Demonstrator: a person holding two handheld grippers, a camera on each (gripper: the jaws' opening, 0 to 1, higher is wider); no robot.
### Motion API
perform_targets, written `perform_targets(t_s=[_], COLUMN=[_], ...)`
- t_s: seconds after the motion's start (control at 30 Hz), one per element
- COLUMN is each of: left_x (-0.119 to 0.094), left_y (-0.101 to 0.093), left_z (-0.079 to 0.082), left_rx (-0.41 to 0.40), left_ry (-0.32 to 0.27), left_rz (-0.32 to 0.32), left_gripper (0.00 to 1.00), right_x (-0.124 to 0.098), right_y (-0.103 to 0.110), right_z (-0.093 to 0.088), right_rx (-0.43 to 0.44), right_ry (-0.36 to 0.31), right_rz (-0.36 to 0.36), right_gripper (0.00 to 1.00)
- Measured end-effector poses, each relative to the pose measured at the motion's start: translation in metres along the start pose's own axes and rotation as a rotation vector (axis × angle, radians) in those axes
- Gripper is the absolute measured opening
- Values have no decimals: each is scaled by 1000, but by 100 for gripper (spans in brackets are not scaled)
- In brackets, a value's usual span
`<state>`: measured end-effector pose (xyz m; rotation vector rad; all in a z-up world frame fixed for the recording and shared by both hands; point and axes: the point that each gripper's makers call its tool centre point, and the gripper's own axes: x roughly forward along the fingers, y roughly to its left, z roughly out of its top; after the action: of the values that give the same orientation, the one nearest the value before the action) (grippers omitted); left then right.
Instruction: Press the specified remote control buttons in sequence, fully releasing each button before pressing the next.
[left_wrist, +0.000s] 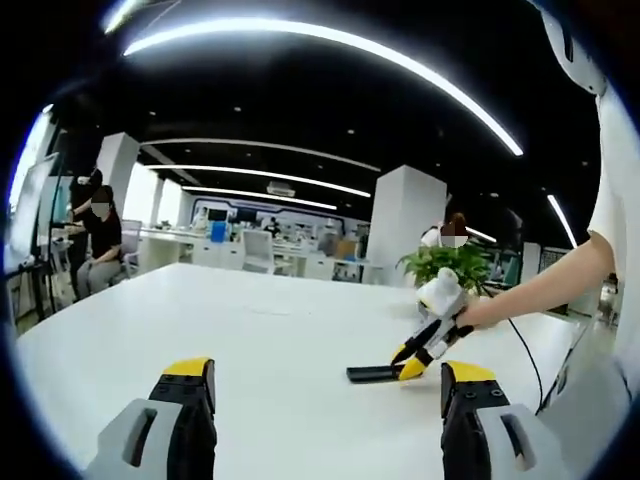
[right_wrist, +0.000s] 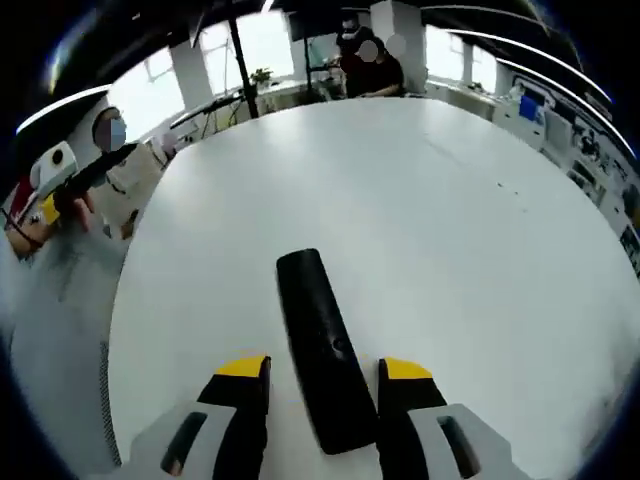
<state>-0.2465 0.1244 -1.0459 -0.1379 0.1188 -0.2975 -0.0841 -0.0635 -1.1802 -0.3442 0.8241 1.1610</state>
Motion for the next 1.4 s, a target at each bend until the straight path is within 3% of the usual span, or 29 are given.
perform_targets(t_s=[0.07,0.17,0.43,0.63,0.73,1.07,1.4], left_x=[0,-1,-1,-1,-1,-2,-2], left_y=[0,1,-1,-1,-1,1,2], left_z=[1,4,4,4,4,6,6], left_rx=[-6,-13,-16,-15,-10,-13,-10], left_ry=[-3,-22,-24,-25,-23,-35,-34], left_rz=[-1,4,-1,0,-2,0,5], left_gripper=[98,100,100,100,100,100,100], right_x=[-9,-28,-62,-91,-109,-137,-175], right_y=[-1,0,4,18,32,70,100], right_z=[8,21,15,15,17,5,-15], right_rx=[17,131,174,281,277,257,236], right_ry=[-102,-271,-405,-543,-601,-619,-589], right_rz=[-58,-139,-279,-324,-358,-423,-568], right_gripper=[40,55,82,94,97,99,99])
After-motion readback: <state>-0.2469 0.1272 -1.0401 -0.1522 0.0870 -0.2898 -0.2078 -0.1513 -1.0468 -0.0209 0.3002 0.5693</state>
